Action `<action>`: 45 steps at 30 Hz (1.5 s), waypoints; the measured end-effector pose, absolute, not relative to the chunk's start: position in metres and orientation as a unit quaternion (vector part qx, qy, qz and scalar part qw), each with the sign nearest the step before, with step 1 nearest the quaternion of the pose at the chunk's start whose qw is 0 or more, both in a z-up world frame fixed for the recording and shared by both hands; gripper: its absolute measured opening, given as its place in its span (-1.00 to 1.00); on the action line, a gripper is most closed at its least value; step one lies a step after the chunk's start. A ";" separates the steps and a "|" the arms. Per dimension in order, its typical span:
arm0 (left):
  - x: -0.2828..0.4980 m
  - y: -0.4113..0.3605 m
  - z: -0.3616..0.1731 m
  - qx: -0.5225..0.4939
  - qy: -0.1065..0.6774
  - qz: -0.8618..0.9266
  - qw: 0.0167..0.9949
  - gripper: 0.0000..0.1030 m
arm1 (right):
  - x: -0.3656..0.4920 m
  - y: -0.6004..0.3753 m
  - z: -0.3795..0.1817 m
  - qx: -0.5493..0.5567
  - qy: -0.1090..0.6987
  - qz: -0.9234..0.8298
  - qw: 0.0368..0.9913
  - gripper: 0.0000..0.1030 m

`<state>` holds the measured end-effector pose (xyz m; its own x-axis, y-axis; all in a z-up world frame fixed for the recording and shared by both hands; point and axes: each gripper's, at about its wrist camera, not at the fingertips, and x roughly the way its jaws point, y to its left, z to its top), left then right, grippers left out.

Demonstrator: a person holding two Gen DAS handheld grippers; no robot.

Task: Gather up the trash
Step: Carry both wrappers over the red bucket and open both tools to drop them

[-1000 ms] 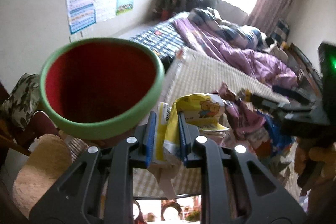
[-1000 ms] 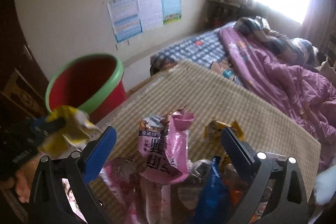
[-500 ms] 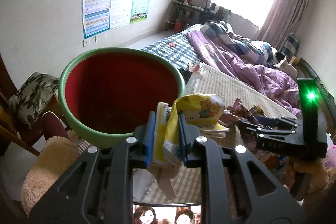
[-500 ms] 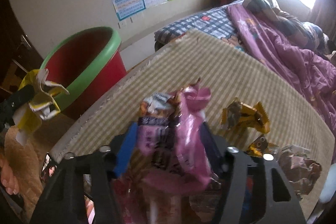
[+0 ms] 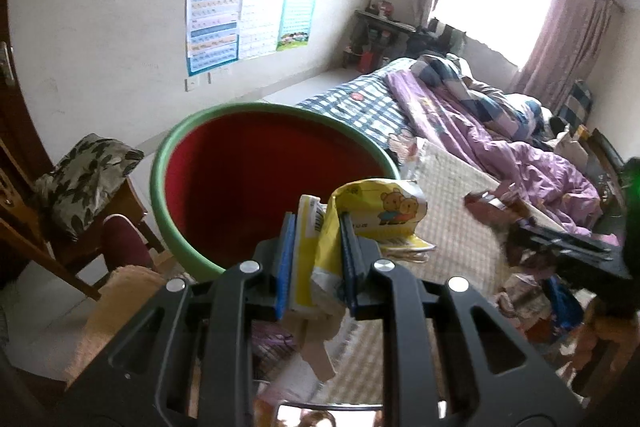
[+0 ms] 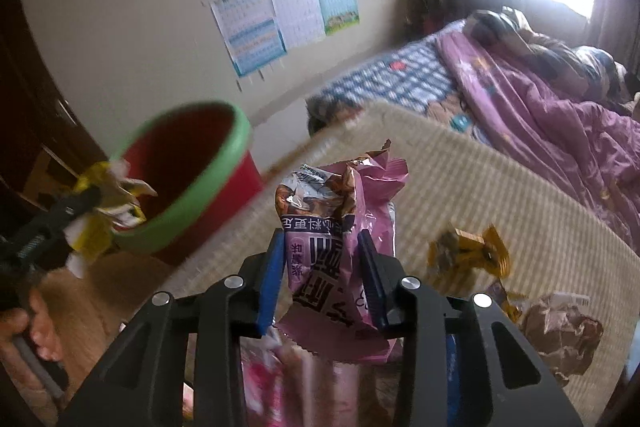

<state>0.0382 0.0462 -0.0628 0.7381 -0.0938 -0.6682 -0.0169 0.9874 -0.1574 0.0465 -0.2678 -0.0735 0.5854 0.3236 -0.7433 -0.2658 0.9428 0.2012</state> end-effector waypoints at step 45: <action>0.095 0.079 -0.087 -0.070 0.370 0.056 0.925 0.32 | 0.095 -0.136 -0.070 0.039 0.427 0.303 0.851 -0.22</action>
<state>0.0947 0.0789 -0.0874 0.7201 0.0517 -0.6919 -0.1554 0.9839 -0.0882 0.0951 -0.1355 -0.0696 0.4512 0.5493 -0.7034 -0.4826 0.8131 0.3255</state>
